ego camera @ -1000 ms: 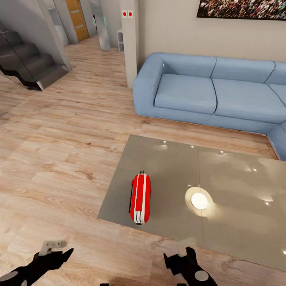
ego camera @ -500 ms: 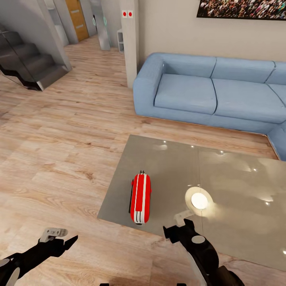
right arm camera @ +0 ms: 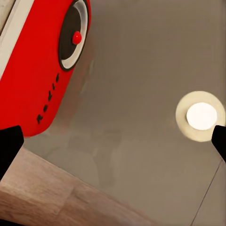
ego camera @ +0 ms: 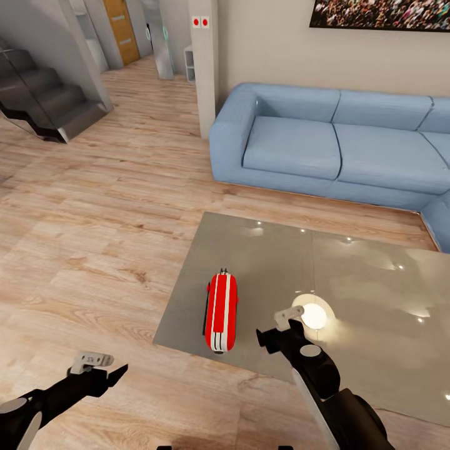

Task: Turn on the radio receiver that's on the table in the living room.

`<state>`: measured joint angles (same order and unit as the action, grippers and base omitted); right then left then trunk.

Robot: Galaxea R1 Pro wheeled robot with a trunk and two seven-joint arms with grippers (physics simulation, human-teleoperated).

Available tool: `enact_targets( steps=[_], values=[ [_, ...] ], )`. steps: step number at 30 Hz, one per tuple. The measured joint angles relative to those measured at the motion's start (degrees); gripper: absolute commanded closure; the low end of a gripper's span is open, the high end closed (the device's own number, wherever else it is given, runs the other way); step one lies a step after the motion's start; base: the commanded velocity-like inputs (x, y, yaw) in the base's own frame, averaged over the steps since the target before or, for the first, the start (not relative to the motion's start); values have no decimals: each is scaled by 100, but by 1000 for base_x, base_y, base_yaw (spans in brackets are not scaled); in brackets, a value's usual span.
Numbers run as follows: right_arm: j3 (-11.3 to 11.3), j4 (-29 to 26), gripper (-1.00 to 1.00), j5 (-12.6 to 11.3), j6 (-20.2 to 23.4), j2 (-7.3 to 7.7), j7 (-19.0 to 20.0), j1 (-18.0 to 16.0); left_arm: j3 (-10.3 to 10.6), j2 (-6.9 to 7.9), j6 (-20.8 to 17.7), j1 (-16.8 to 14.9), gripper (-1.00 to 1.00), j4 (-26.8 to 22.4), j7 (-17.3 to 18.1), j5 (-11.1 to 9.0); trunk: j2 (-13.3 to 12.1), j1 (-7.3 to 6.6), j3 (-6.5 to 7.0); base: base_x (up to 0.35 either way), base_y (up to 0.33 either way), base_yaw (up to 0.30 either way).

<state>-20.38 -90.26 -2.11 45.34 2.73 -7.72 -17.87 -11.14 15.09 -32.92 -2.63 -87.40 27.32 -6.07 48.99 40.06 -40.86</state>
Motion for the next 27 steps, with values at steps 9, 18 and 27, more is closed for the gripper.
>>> enact_targets(
  steps=[9, 18, 27],
  values=[
    [-1, 0, -100, 0, -23, -4, -6, -6, 6, -83, 4, -24, -100, -14, -21, 147, 0, 0, 0, 0, 0, 0],
    [-1, 0, -100, 0, 0, -4, -8, -6, 7, -85, -4, -27, -100, 11, -25, 153, 0, 0, 0, 0, 0, 0],
    [-1, 0, -100, 1, -112, -20, -24, -59, 7, -93, -4, -27, -100, 5, -29, 150, 0, 0, 0, 0, 0, 0]
  ],
)
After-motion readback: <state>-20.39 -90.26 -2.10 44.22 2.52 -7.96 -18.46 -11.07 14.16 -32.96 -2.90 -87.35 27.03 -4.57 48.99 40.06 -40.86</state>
